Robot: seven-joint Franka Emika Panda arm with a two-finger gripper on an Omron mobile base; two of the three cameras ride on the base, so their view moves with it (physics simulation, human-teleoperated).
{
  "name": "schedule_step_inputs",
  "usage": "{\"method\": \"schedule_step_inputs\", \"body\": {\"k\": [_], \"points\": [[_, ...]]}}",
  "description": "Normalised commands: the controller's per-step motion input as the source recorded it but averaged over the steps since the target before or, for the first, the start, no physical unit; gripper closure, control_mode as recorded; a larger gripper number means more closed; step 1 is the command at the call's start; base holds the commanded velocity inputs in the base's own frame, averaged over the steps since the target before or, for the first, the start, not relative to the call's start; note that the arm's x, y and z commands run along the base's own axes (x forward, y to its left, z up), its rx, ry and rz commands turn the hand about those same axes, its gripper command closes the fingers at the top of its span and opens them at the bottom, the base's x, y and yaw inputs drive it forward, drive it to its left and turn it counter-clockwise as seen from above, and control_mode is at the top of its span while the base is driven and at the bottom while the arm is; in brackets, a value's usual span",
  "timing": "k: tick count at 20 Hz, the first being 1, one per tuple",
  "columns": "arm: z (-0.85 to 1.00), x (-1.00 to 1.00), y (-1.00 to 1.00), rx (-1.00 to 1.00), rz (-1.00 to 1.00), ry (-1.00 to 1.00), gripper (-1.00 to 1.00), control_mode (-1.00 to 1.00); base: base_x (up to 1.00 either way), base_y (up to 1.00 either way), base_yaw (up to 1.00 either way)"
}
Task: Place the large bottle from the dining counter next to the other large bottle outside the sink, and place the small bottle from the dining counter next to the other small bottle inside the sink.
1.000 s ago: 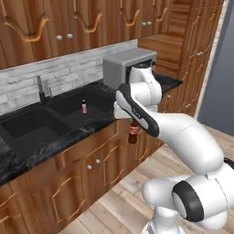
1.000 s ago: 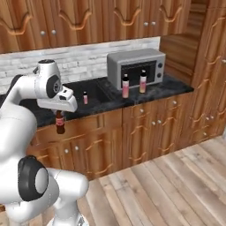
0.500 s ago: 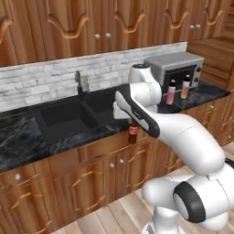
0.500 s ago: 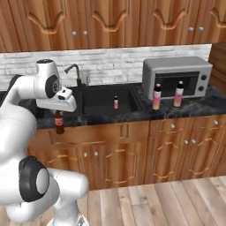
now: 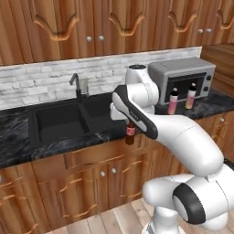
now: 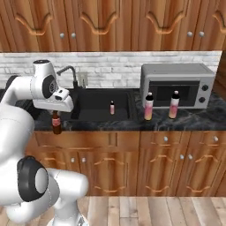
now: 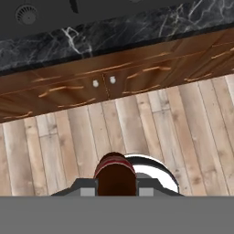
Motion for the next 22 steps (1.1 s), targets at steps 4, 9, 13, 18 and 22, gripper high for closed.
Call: {"method": "schedule_step_inputs", "body": {"k": [4,9,13,18,22], "points": [[0.0,0.0,0.0,0.0,0.0,0.0,1.0,1.0,0.72,-0.34,0.11],[0.0,0.0,0.0,0.0,0.0,0.0,1.0,1.0,0.67,-0.18,0.1],[0.0,0.0,0.0,0.0,0.0,0.0,1.0,1.0,0.49,-0.12,0.12],[0.0,0.0,0.0,0.0,0.0,0.0,1.0,1.0,0.06,0.0,0.05],[0.0,0.0,0.0,0.0,0.0,0.0,1.0,1.0,0.0,0.0,0.0]]}}
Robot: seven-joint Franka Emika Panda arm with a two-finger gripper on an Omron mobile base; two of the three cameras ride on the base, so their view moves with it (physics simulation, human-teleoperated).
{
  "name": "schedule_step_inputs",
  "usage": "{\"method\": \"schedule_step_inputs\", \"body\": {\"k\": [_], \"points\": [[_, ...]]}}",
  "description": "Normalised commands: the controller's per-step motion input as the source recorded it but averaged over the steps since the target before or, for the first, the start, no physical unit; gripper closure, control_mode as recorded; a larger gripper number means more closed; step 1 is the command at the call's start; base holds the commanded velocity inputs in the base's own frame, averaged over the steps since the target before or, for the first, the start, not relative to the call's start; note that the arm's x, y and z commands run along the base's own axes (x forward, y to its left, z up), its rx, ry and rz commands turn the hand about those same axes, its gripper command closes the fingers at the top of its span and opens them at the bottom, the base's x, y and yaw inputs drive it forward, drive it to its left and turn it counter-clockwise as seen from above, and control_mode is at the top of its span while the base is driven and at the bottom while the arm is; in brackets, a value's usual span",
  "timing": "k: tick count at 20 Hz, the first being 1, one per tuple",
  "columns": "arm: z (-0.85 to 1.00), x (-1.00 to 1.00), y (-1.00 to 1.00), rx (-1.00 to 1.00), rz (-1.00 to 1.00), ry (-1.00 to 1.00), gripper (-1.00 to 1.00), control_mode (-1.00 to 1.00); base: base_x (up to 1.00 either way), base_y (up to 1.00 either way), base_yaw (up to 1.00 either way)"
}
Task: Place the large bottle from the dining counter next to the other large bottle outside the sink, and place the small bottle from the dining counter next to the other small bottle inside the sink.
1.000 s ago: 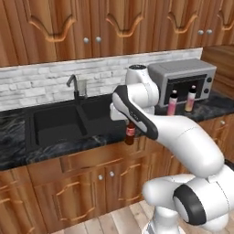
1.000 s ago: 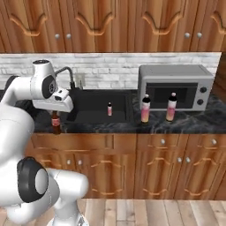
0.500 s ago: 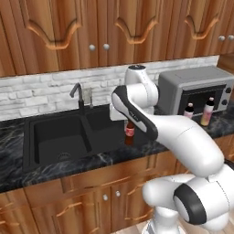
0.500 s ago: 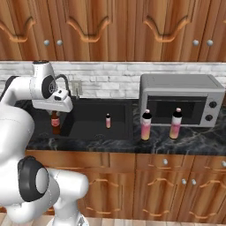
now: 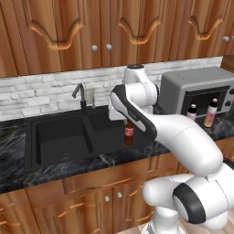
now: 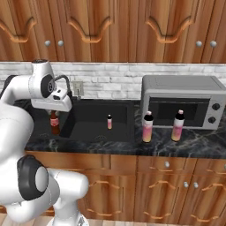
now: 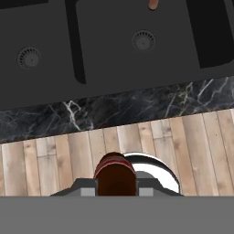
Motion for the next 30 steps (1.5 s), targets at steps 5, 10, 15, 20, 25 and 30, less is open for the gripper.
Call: {"method": "schedule_step_inputs", "body": {"k": [5,10,15,20,25,30], "points": [[0.0,0.0,0.0,0.0,0.0,0.0,1.0,1.0,0.0,0.0,0.0],[-0.08,0.0,0.0,0.02,0.0,-0.02,1.0,-1.0,0.0,0.0,0.0],[-0.32,0.21,0.0,0.05,0.0,-0.19,1.0,-1.0,0.0,0.0,0.0],[-0.31,0.74,0.0,0.0,0.0,-0.12,1.0,-1.0,0.0,0.0,0.0],[0.0,0.89,-0.01,0.0,0.0,0.3,1.0,-1.0,0.0,0.0,0.0],[0.0,0.73,0.0,0.0,0.0,0.2,1.0,-1.0,0.0,0.0,0.0]]}}
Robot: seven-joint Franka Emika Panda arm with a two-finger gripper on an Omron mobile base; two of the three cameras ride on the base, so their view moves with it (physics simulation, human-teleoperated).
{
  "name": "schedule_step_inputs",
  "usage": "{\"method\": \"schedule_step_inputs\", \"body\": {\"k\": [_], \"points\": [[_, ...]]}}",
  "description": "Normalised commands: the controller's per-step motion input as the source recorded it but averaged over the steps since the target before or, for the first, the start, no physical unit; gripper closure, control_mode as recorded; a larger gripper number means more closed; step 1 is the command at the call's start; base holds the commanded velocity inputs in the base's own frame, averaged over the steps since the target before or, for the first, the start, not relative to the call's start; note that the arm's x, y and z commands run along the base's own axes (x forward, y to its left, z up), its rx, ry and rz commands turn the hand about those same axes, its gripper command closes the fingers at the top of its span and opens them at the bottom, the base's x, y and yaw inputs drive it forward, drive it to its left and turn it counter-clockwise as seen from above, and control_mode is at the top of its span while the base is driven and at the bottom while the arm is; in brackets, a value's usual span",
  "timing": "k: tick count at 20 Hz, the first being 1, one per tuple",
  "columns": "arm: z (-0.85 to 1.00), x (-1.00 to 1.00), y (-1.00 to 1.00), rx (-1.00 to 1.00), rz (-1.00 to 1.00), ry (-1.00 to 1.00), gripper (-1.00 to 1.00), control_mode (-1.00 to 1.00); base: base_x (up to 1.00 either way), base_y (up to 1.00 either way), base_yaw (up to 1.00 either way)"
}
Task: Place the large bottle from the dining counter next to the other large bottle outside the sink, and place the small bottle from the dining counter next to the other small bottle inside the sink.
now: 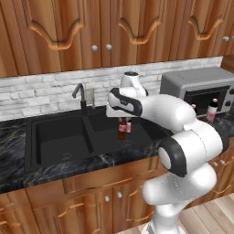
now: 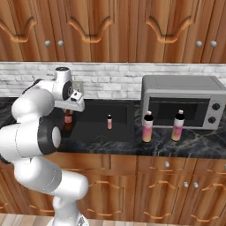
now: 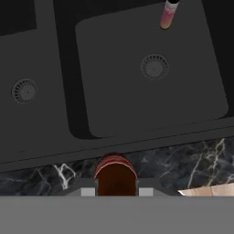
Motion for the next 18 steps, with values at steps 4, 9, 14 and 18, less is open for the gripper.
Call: {"method": "schedule_step_inputs", "body": {"k": [4,9,14,18], "points": [[-0.1,0.52,0.01,0.0,0.0,-0.02,1.0,-1.0,0.0,0.0,0.0],[-0.25,0.29,0.12,-0.01,0.0,-0.12,1.0,-1.0,0.0,0.0,0.0],[-0.22,0.24,0.06,0.0,0.0,-0.17,1.0,-1.0,0.0,0.0,0.0],[-0.12,0.32,0.01,0.0,0.0,-0.09,1.0,-1.0,0.0,0.0,0.0]]}}
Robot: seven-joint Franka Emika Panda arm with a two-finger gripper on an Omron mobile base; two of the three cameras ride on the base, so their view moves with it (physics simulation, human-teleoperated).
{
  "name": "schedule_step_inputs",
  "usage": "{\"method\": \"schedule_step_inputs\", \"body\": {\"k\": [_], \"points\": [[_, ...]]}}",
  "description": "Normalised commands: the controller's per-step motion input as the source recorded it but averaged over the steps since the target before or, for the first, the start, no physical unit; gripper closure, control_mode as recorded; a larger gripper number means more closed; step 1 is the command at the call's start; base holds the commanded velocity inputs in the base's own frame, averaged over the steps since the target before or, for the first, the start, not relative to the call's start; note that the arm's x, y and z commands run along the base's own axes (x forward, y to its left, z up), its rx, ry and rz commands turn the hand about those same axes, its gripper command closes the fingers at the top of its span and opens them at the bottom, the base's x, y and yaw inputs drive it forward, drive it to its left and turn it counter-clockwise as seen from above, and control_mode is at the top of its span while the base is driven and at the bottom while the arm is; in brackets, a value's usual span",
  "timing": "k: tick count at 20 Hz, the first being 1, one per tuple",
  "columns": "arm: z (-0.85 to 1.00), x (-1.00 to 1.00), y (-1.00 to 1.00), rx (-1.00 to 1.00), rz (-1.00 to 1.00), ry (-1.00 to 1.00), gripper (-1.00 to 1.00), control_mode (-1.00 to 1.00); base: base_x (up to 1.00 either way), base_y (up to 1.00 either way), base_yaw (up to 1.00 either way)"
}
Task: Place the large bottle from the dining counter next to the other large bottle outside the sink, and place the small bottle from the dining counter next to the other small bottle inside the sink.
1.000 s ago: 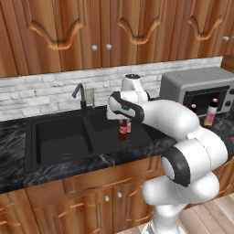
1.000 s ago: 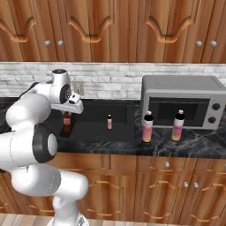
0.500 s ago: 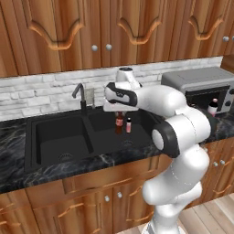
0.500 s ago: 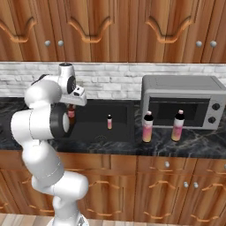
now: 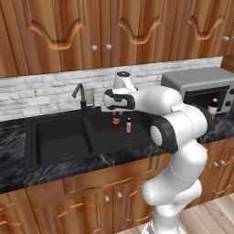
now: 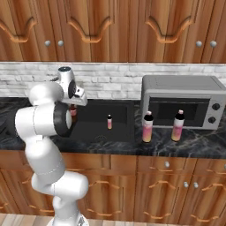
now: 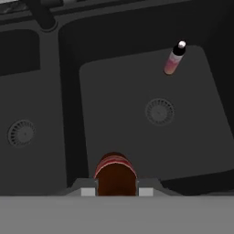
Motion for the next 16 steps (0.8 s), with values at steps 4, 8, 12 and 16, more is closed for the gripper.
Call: {"method": "schedule_step_inputs", "body": {"k": [4,8,12,16], "points": [[-0.24,0.26,0.0,0.0,0.0,0.0,1.0,-1.0,0.0,0.0,0.0],[-0.21,0.3,0.0,0.0,0.0,0.0,1.0,-1.0,0.0,0.0,0.0],[-0.19,0.19,0.0,0.0,0.0,0.0,1.0,-1.0,0.0,0.0,0.0],[-0.3,0.2,0.02,0.0,0.0,-0.01,1.0,-1.0,0.0,0.0,0.0]]}}
